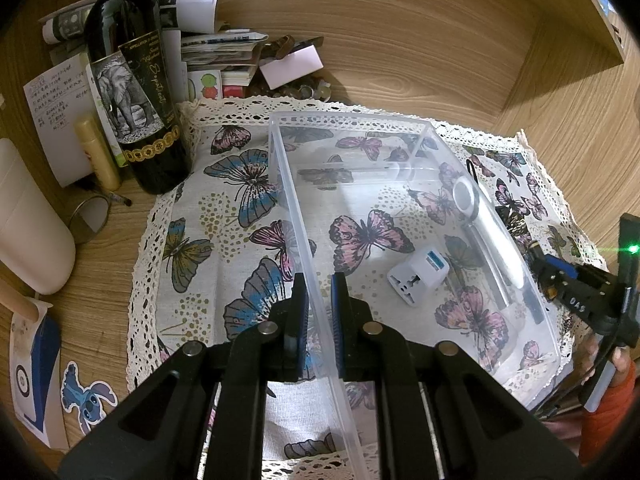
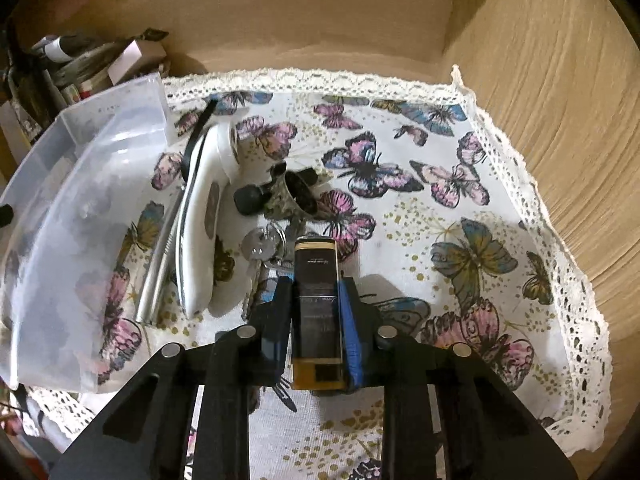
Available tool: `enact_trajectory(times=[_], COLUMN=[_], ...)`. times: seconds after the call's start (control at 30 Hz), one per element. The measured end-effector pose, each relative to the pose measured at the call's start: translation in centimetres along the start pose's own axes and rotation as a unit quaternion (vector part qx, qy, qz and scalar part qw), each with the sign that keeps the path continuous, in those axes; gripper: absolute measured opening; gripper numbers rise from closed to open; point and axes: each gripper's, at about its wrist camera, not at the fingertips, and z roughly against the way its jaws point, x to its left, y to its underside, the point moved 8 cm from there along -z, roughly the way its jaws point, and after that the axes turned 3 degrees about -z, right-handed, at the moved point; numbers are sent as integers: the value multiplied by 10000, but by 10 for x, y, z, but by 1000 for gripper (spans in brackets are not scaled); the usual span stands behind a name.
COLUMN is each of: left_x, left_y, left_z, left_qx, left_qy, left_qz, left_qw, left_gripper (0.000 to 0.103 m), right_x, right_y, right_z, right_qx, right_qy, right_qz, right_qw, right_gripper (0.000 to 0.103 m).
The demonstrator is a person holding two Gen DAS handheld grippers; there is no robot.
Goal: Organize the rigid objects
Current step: 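Grasp the black-and-gold cylindrical bottle with the right gripper, then carry the black bottle into the clear box and release it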
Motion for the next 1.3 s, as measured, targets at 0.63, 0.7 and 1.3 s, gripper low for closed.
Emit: enact_trajectory(times=[0.63,0.7,1.3], left_x=[0,0,0], left_y=[0,0,-1], left_z=[0,0,-2], left_qx=[-9,-9,-30], left_qy=[-12,-21,-40], left_qz=[-10,-20,-107], left_qw=[10000,10000,9999], left_gripper=[11,11,11], right_x=[61,70,155], right_y=[-62,-65,-69], right_z=[83,85,59], right_qx=[-1337,-1395,-969], right_qy=[-718,-853,-1527], right_qz=[267,322,1094], right_qw=[9881,9860,9774], right_gripper=[22,22,22])
